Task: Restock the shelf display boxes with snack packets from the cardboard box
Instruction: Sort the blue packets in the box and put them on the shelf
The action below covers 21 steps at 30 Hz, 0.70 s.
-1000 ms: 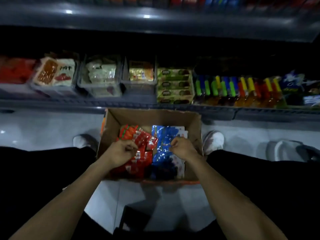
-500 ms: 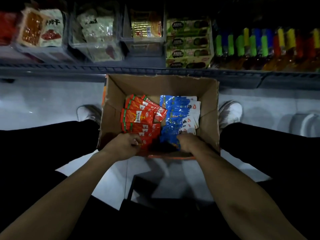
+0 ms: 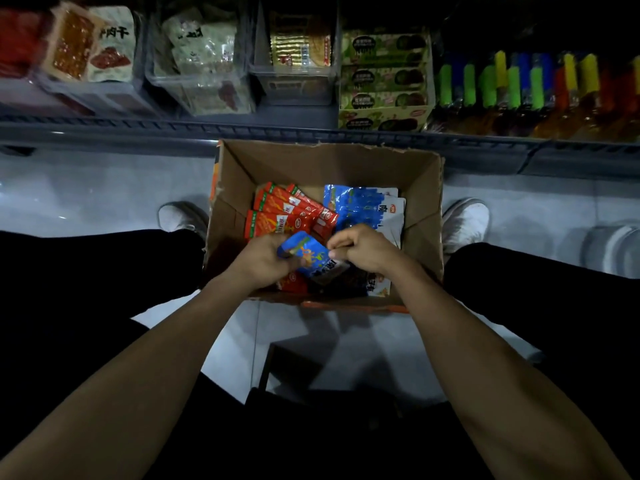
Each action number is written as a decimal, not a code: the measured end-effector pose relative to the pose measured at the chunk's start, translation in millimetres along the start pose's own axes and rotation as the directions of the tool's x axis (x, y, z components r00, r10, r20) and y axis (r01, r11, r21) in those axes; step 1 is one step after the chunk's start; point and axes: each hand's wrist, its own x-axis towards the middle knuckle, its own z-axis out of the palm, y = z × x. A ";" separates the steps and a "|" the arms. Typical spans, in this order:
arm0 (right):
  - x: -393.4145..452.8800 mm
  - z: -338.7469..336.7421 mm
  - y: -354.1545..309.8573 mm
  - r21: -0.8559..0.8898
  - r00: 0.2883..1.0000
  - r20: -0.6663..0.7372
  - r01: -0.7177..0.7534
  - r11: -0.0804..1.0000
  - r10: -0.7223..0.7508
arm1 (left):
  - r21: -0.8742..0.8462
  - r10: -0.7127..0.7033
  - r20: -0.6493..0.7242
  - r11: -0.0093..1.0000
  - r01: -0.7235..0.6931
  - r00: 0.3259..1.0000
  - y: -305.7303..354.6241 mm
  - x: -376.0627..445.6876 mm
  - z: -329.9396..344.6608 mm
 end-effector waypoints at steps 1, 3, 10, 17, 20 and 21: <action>0.7 -0.1 -2.2 0.031 1.000 -0.004 0.003 1.000 -0.003 | 0.001 -0.017 -0.018 1.000 0.017 1.000 1.2 0.4 1.4; 3.6 1.4 3.2 0.054 0.998 -0.055 -0.009 0.998 0.012 | 0.052 -0.045 -0.084 0.997 0.049 0.995 -1.1 -0.8 1.2; 13.8 13.5 72.8 -0.425 0.963 -0.021 -0.253 0.869 0.269 | 0.052 -0.161 -0.267 0.982 0.181 0.950 -23.4 -8.0 -7.9; 18.1 22.7 78.5 -0.672 0.963 -0.016 -0.209 0.711 0.268 | 0.023 -0.187 -0.300 0.979 0.203 0.935 -22.6 -8.4 -11.4; 18.1 25.2 77.6 -0.701 0.960 -0.017 -0.211 0.681 0.281 | -0.015 -0.205 -0.315 0.977 0.211 0.927 -24.3 -7.9 -13.5; 17.2 25.7 76.4 -0.694 0.960 -0.023 -0.217 0.686 0.280 | -0.046 -0.214 -0.312 0.977 0.210 0.926 -23.7 -8.0 -14.4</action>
